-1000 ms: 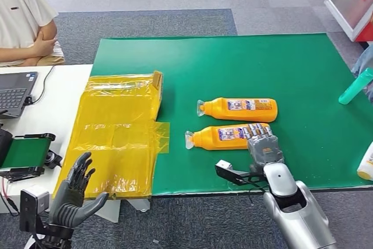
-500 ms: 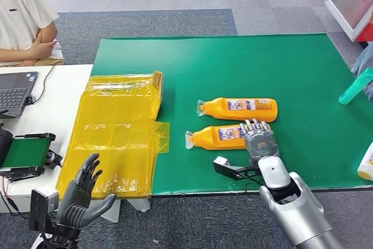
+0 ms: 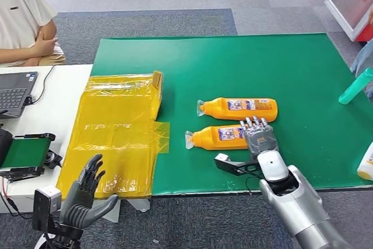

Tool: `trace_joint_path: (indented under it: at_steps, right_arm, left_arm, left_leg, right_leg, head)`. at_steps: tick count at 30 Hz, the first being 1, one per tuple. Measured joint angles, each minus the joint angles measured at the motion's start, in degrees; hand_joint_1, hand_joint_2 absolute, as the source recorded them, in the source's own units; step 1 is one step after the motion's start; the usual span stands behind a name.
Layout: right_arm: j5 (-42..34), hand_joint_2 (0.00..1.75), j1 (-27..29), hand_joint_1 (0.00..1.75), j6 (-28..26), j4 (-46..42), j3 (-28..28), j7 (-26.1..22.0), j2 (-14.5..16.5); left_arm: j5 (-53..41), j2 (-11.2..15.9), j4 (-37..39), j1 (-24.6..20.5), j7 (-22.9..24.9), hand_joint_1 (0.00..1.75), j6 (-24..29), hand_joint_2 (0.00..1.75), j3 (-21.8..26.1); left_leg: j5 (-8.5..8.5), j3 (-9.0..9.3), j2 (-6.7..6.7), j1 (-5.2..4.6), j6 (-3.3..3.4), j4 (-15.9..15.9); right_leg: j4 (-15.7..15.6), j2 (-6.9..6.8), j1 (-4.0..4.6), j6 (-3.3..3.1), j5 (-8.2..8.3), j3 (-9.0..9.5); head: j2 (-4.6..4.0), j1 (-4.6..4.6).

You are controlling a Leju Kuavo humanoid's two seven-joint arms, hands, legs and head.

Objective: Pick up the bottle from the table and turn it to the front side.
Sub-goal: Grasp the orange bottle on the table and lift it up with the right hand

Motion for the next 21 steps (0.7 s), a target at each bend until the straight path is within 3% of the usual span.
trace_joint_path:
  at_steps: [21]
  right_arm:
    - [0.00, 1.75, -4.89, 0.00, -0.60, 9.11, 1.87, 0.00, 1.48]
  left_arm:
    - [0.15, 0.66, 1.54, 0.21, -0.66, 0.00, -0.12, 1.75, -3.57]
  left_leg:
    - [0.00, -0.01, 0.00, 0.00, 0.00, 0.00]
  right_leg:
    - [0.00, 0.00, 0.00, 0.00, 0.00, 0.00]
  head:
    - [0.00, 0.00]
